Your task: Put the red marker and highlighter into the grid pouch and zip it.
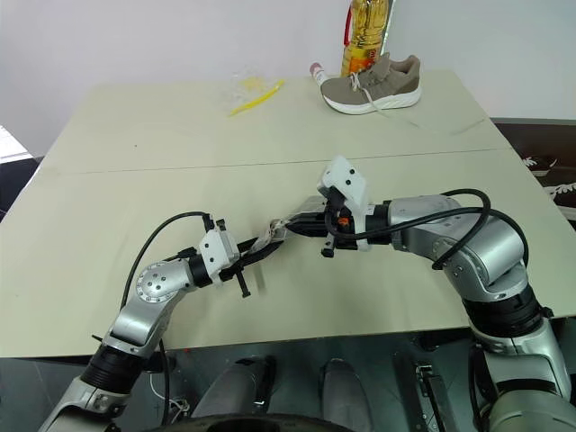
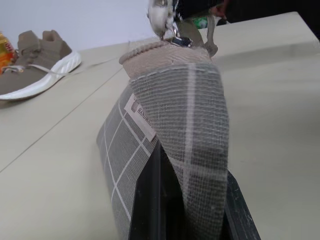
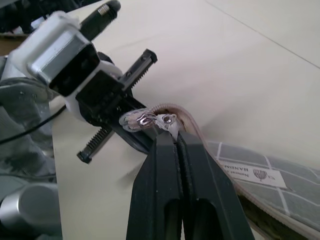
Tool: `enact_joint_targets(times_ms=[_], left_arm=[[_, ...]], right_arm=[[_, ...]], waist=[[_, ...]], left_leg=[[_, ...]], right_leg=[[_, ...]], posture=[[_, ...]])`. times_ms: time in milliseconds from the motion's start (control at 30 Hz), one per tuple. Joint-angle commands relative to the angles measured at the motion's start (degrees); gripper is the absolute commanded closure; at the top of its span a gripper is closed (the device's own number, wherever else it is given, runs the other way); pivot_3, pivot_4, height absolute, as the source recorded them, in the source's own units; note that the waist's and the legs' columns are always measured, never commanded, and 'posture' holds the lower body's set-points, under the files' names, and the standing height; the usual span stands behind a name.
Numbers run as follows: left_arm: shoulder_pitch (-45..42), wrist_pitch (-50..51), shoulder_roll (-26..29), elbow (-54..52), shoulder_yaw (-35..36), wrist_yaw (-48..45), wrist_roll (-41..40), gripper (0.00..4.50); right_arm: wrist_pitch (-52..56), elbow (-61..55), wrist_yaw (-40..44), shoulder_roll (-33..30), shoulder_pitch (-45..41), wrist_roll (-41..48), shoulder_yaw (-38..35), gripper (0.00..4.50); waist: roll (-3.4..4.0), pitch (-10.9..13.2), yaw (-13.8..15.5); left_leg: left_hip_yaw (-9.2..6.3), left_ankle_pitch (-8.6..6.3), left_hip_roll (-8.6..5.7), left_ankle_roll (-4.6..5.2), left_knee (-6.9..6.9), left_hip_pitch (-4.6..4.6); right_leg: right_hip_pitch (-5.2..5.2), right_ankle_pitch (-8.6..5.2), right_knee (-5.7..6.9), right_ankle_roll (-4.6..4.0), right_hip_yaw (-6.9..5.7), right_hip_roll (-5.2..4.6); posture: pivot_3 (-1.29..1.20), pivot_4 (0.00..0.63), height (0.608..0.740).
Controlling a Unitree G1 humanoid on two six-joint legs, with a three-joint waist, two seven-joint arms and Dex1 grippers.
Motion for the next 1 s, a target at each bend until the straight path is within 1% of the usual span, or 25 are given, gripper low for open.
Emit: enact_joint_targets(times_ms=[33, 100, 200, 333, 433, 533, 567, 600, 633, 700, 733, 800, 867, 1000], left_arm=[[1.6, 0.4, 1.4, -0.2, 0.0, -0.8, -0.1, 4.50], [1.3, 0.5, 1.0, 0.2, 0.4, -0.1, 0.0, 4.50], [-0.9, -0.1, -1.0, 2.2, 2.2, 4.2, 1.0, 4.50], [-4.6, -4.0, -1.8, 6.0, 3.8, 8.9, 3.9, 4.50], [-6.1, -6.0, -1.8, 7.5, 3.8, 9.8, 4.4, 4.50], [-6.5, -6.6, -1.7, 8.0, 3.6, 9.4, 4.3, 4.50], [-6.5, -6.8, -1.6, 8.1, 3.6, 9.3, 4.2, 4.50], [-6.5, -6.9, -1.6, 8.1, 3.6, 9.2, 4.1, 4.50], [-6.4, -7.0, -1.5, 8.1, 3.6, 9.0, 3.9, 4.50], [-6.3, -7.0, -1.4, 8.0, 3.7, 8.7, 3.5, 4.50], [-6.2, -6.8, -1.3, 7.9, 3.7, 8.4, 3.1, 4.50], [-6.0, -6.2, -1.3, 7.4, 3.8, 7.6, 2.2, 4.50], [-5.6, -5.8, -0.8, 6.9, 3.6, 6.4, 1.6, 4.50], [-4.6, -4.4, 0.1, 5.5, 3.3, 3.5, -0.4, 4.50]], right_arm=[[-3.1, 0.9, -0.3, -2.0, -1.0, -2.5, -4.1, 4.45], [-3.2, 0.2, -0.1, -1.6, -0.8, -2.1, -3.9, 4.45], [-3.5, -3.1, -0.3, -0.3, 0.7, -1.2, -2.5, 4.45], [-5.1, -4.0, -2.4, 1.4, 2.5, -4.4, 0.7, 4.45], [-6.5, -2.3, -4.1, 3.1, 3.0, -7.1, 2.0, 4.45], [-7.5, -0.7, -4.0, 3.7, 3.1, -8.3, 1.9, 3.65], [-8.2, -0.6, -3.6, 3.2, 3.3, -9.3, 2.2, 3.22], [-9.0, -0.5, -3.3, 2.8, 3.4, -10.2, 2.4, 2.66], [-10.0, -0.4, -3.0, 2.4, 3.7, -11.3, 2.7, 2.20], [-12.6, -0.2, -2.1, 1.8, 4.2, -13.3, 2.7, 1.08], [-15.5, 0.0, -1.4, 1.3, 4.5, -15.0, 2.7, 0.70], [-19.8, 0.4, -0.5, 0.5, 4.7, -17.9, 2.6, 0.70], [-25.3, 1.7, -0.1, -1.0, 4.4, -22.9, 3.6, 0.70], [-42.9, 6.6, 2.6, -4.9, 4.1, -36.4, 8.5, 0.70]], waist=[[0.00, 0.0, 0.0], [0.00, 0.0, 0.0], [0.00, 0.0, 0.1], [-0.03, 0.0, 0.1], [-0.01, 0.0, -0.1], [-0.01, 0.0, 0.0], [-0.01, 0.0, 0.0], [-0.01, 0.0, 0.1], [-0.01, 0.0, 0.1], [-0.01, 0.0, 0.1], [-0.01, 0.0, 0.1], [-0.01, 0.0, 0.0], [-0.01, 0.0, 0.0], [0.00, 0.0, -0.1]], left_leg=[[0.00, 0.00, 0.00, 0.00, 0.00, -0.01], [0.00, 0.00, 0.00, 0.00, 0.00, -0.03], [0.00, 0.00, 0.00, 0.00, 0.01, -0.04], [-0.02, 0.00, 0.00, 0.00, 0.06, -0.06], [-0.01, 0.00, -0.01, 0.00, 0.07, -0.04], [-0.01, 0.00, 0.00, 0.00, 0.05, -0.05], [-0.02, 0.00, -0.01, 0.00, 0.05, -0.05], [-0.01, 0.00, -0.01, 0.00, 0.05, -0.05], [-0.01, 0.00, -0.02, 0.00, 0.05, -0.06], [-0.02, 0.00, -0.03, 0.00, 0.06, -0.06], [-0.02, 0.00, -0.03, 0.00, 0.06, -0.05], [-0.01, 0.00, -0.03, 0.00, 0.06, -0.05], [-0.01, 0.00, -0.03, 0.00, 0.06, -0.05], [-0.01, 0.00, -0.02, 0.00, 0.06, -0.02]], right_leg=[[-0.01, 0.00, 0.00, 0.00, 0.00, 0.00], [-0.02, 0.00, -0.01, 0.00, 0.00, 0.00], [-0.01, 0.00, -0.04, 0.00, 0.00, 0.00], [0.00, 0.01, -0.07, 0.01, -0.02, 0.00], [0.01, 0.01, -0.06, 0.01, -0.01, 0.01], [-0.02, 0.02, -0.05, 0.03, -0.02, 0.03], [-0.02, 0.02, -0.05, 0.03, -0.02, 0.03], [-0.01, 0.02, -0.05, 0.03, -0.02, 0.03], [-0.01, 0.02, -0.05, 0.03, -0.02, 0.02], [0.00, 0.02, -0.06, 0.04, -0.02, 0.02], [0.01, 0.03, -0.06, 0.04, -0.02, 0.02], [0.00, 0.03, -0.05, 0.04, -0.02, 0.02], [-0.01, 0.03, -0.04, 0.04, -0.02, 0.02], [0.01, 0.03, -0.05, 0.05, -0.04, 0.05]], posture=[[0.00, 0.150, 0.740], [0.00, 0.150, 0.740], [0.00, 0.150, 0.740], [0.00, 0.150, 0.740], [0.00, 0.150, 0.740], [0.00, 0.150, 0.740], [0.00, 0.150, 0.740], [0.00, 0.150, 0.740], [0.00, 0.150, 0.740], [0.00, 0.150, 0.740], [0.00, 0.150, 0.740], [0.00, 0.150, 0.740], [0.00, 0.150, 0.740], [0.00, 0.150, 0.740]])
